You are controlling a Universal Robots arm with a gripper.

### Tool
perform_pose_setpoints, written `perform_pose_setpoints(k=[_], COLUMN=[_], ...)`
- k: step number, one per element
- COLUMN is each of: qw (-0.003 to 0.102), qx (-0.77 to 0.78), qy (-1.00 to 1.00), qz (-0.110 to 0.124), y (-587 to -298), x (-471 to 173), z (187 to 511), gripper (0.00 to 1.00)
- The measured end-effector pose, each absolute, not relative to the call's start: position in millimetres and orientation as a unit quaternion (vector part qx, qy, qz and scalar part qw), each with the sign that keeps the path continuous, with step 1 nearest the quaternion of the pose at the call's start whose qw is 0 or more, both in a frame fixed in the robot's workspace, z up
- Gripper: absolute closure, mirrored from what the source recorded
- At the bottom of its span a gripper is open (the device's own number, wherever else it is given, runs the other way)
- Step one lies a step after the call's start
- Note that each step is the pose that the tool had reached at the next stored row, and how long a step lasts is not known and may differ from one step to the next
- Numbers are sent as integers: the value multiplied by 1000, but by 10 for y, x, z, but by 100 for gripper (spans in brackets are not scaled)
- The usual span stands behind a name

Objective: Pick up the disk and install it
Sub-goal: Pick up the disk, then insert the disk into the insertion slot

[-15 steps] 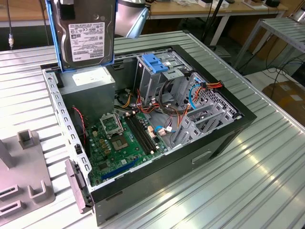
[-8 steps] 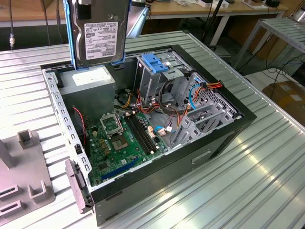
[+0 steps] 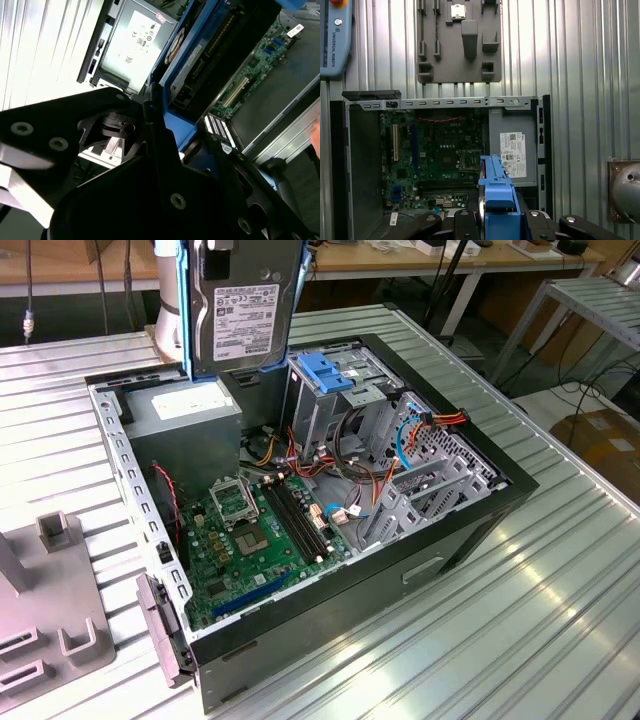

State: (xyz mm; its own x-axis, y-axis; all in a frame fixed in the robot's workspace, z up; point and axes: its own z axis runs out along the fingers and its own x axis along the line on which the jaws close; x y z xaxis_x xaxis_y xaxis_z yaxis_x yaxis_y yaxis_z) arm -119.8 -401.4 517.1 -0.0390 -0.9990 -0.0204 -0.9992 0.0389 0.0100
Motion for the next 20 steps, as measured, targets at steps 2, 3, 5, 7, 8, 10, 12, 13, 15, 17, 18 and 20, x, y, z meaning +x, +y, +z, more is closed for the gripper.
perform_pose_setpoints(k=[2,3,5,7,8,10,12,13,15,17,18,20], qw=[4,4,4,4,4,4,4,4,4,4,4,4], qx=[-693,-693,-693,-693,-693,-693,-693,-693,-693,-693,-693,-693], qy=[721,721,721,721,721,721,721,721,721,721,721,721], qz=[11,11,11,11,11,11,11,11,11,11,11,11], y=[-4013,-4013,-4013,-4013,-4013,-4013,-4013,-4013,-4022,-4040,-4047,-4102], x=[-1196,-1192,-1189,-1189,-1188,-1188,-1188,-1188,-1187,-1186,-1186,-1184], z=[5171,5172,5171,5171,5171,5171,5171,5171,5171,5171,5171,5170], gripper=[63,63,63,63,63,63,63,63,63,63,63,63])
